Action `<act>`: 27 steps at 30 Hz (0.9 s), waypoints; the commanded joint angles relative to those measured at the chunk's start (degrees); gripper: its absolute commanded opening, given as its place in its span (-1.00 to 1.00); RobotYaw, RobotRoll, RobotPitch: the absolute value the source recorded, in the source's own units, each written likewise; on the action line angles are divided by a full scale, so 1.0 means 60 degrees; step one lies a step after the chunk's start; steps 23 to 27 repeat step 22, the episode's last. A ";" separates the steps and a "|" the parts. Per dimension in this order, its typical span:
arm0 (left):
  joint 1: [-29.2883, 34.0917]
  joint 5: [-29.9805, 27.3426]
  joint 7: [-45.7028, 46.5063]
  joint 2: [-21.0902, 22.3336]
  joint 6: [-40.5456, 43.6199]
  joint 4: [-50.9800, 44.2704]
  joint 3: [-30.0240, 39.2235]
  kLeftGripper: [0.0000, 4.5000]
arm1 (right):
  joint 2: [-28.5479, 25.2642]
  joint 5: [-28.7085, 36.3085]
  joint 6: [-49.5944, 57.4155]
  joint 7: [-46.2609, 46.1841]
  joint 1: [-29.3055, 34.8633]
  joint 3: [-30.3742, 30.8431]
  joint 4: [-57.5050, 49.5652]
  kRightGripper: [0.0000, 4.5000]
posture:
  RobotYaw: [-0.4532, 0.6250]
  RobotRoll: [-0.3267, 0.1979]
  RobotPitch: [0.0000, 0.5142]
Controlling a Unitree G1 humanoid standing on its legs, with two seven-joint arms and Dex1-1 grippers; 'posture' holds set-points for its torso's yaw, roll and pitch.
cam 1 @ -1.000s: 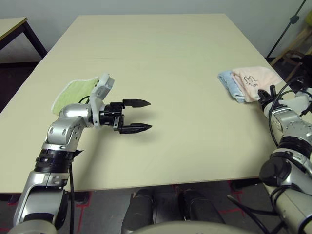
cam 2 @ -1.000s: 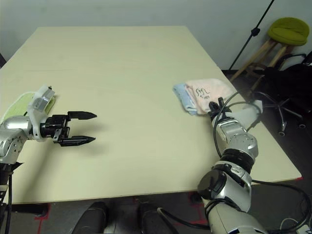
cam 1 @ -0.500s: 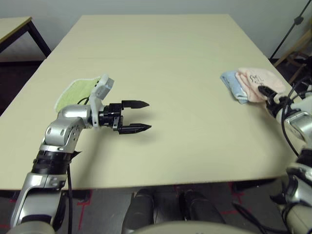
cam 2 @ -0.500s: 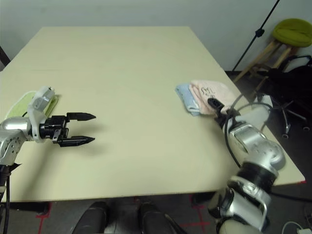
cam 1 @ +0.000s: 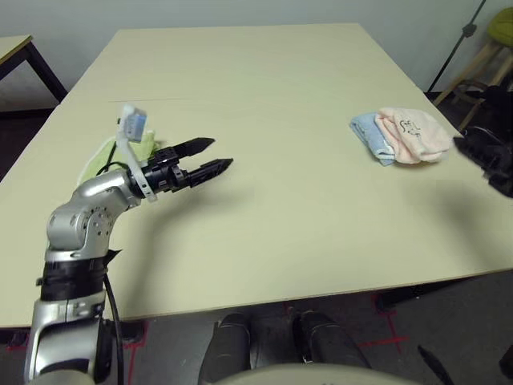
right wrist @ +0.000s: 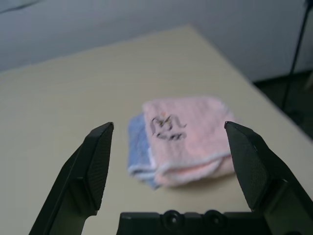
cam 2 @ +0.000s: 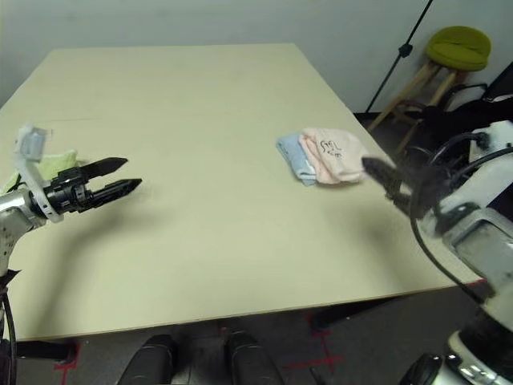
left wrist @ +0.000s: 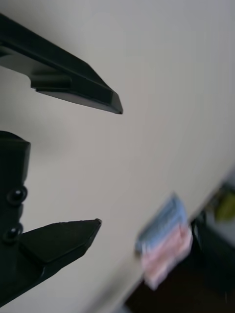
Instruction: Fold the towel and set it aside.
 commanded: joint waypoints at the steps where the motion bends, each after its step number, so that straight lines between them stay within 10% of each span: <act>1: 0.0304 0.1323 0.1992 -0.0666 -0.1803 0.0143 0.0552 1.00 | 0.0220 -0.1712 -0.2609 0.0263 -0.0017 0.0592 0.1587 0.99 | 0.00 0.25 -0.56; 8: 0.0501 0.3964 0.5233 -0.1539 -0.6553 0.2331 0.1178 1.00 | 0.0807 -0.2746 -0.5290 0.0770 -0.0940 0.1294 0.5413 0.99 | 0.04 0.25 -0.67; 27: 0.0577 0.4019 0.6256 -0.1767 -0.8076 0.4029 0.1147 1.00 | 0.0793 -0.2949 -0.6631 0.1226 -0.1785 0.1623 0.7406 0.99 | 0.07 0.25 -0.60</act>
